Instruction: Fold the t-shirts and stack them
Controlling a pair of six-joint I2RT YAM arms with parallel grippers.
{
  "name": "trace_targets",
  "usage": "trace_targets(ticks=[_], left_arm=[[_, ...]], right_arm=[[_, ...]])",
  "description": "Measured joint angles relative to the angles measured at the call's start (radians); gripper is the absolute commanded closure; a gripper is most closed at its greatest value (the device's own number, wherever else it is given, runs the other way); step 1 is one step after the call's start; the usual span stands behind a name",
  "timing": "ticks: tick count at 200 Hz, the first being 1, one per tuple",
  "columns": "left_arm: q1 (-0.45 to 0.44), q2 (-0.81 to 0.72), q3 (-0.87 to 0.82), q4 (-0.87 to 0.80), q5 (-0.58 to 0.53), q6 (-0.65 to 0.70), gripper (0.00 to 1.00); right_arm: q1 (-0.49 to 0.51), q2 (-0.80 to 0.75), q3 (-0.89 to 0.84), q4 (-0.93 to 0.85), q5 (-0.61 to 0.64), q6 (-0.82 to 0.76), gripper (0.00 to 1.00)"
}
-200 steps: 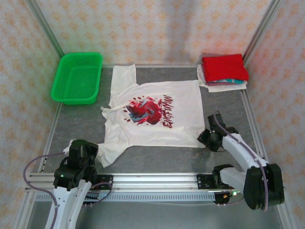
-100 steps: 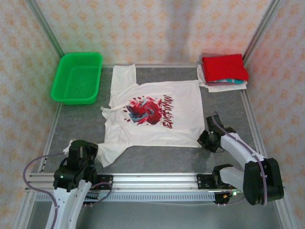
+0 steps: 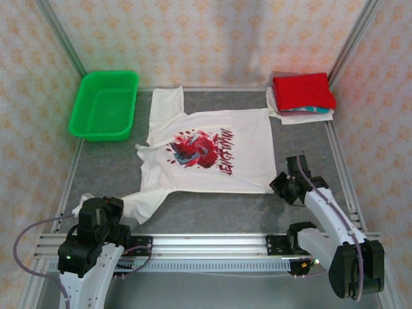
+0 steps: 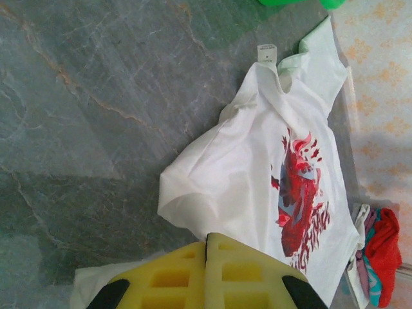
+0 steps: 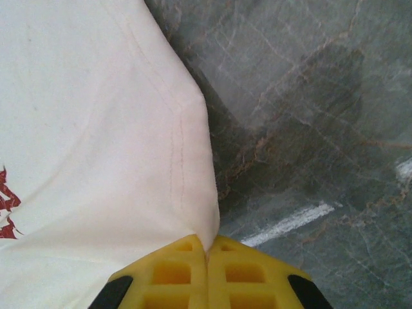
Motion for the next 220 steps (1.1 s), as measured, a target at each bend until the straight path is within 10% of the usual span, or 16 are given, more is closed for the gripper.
trace_targets(ticks=[139,220], left_arm=[[0.006,0.172,0.164,0.085,0.056,0.108,1.00],[0.006,0.554,0.351,0.215,0.092,0.279,1.00]], right_arm=[[0.000,0.035,0.097,-0.076,0.002,-0.072,1.00],[0.000,0.232,0.267,-0.083,0.037,-0.158,1.00]])
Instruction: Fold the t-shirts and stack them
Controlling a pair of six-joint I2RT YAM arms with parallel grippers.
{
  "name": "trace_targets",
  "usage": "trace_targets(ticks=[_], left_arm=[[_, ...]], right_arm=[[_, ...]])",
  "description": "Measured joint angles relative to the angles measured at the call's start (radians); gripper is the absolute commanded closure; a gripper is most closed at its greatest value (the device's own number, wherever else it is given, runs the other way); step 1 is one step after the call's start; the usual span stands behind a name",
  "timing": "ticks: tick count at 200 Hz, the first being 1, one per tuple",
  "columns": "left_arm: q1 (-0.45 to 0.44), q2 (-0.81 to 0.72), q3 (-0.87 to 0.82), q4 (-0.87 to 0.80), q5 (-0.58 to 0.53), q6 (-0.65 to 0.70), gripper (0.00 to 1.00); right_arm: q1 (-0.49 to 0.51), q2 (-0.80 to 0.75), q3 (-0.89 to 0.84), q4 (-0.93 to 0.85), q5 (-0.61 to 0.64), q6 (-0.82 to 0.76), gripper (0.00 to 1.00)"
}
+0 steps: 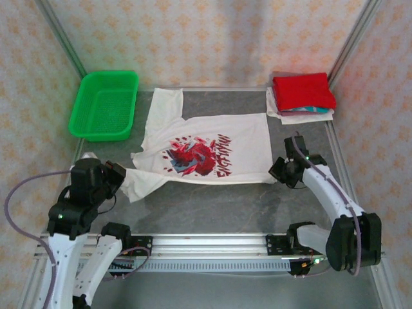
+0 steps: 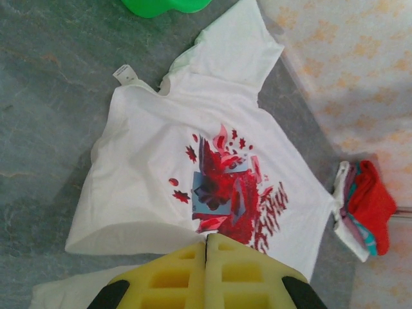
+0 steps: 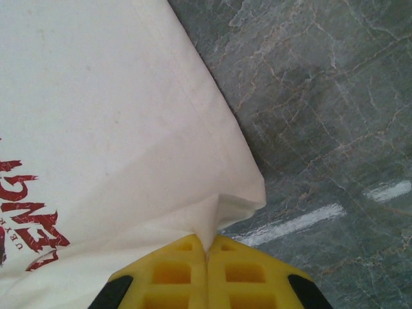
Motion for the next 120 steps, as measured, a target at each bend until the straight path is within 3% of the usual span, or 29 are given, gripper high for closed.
trace_targets(ticks=[53,120], left_arm=[[0.000,0.290,0.085,0.018,-0.006,0.143,1.00],[0.057,0.310,0.151,0.011,-0.085,0.245,1.00]], right_arm=[[0.000,0.100,0.104,0.006,0.026,-0.023,1.00],[-0.001,0.131,0.117,0.003,0.031,-0.030,1.00]])
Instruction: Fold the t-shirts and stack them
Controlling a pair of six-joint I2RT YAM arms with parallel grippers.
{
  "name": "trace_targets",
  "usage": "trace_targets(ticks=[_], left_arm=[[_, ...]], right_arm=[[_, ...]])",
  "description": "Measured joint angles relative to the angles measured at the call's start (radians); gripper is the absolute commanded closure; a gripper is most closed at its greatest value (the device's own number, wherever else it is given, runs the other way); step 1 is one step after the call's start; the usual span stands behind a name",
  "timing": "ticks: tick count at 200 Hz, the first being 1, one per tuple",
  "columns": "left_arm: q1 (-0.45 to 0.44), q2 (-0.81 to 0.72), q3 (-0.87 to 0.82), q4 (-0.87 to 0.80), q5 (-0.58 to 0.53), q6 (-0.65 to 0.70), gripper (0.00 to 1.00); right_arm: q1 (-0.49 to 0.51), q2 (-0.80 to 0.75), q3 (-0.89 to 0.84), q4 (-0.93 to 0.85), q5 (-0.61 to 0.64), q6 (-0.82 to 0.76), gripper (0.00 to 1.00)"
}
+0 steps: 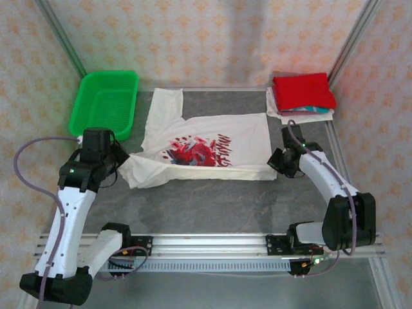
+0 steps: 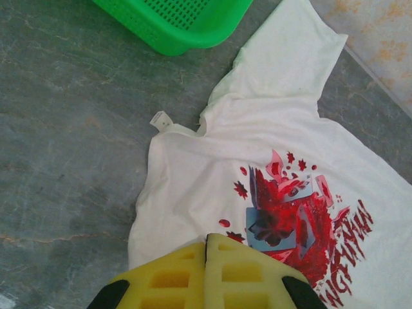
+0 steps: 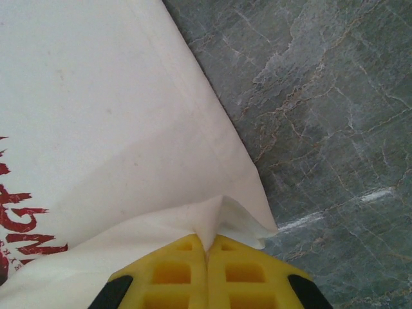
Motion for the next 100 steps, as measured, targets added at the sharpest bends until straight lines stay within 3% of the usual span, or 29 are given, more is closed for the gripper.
trace_targets(ticks=[100], left_arm=[[0.000,-0.112,-0.034,-0.054,-0.012,0.021,1.00]], right_arm=[[0.000,-0.163,-0.064,-0.038,-0.030,-0.001,1.00]])
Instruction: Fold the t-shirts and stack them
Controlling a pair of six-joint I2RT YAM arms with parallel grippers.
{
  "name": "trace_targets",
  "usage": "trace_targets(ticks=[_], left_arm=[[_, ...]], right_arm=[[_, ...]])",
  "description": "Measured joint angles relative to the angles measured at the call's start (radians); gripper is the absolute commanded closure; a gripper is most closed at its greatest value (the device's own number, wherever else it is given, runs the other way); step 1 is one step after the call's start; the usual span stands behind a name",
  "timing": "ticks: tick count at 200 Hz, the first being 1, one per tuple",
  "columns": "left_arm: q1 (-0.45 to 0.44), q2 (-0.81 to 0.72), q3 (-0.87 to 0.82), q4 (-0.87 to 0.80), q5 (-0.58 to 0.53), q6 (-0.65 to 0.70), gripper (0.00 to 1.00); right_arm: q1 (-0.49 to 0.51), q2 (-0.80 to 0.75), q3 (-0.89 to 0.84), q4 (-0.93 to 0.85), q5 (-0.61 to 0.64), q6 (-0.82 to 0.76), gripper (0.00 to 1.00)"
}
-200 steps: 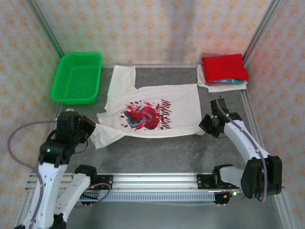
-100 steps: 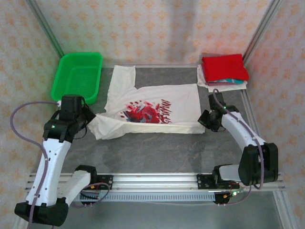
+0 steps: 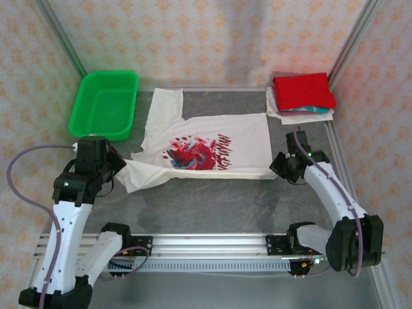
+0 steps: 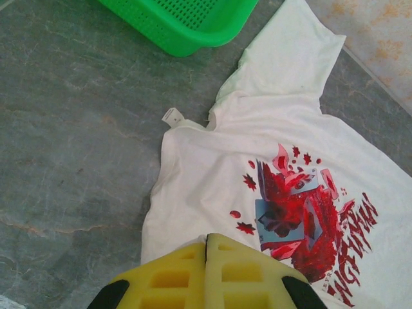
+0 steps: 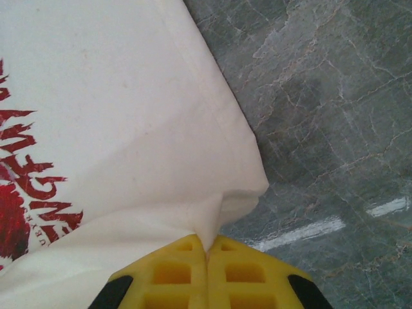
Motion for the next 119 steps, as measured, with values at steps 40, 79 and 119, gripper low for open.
trace_targets(ticks=[40,79,119], left_arm=[[0.000,-0.087,-0.073,-0.017,0.015,-0.001,1.00],[0.000,-0.080,-0.089,-0.011,0.024,0.000,1.00],[0.002,0.045,-0.088,0.046,0.024,0.013,1.00]], right_arm=[[0.000,-0.077,-0.053,-0.014,-0.007,-0.003,1.00],[0.000,-0.041,-0.059,-0.009,-0.011,-0.015,1.00],[0.000,0.056,-0.027,0.011,-0.011,-0.026,1.00]])
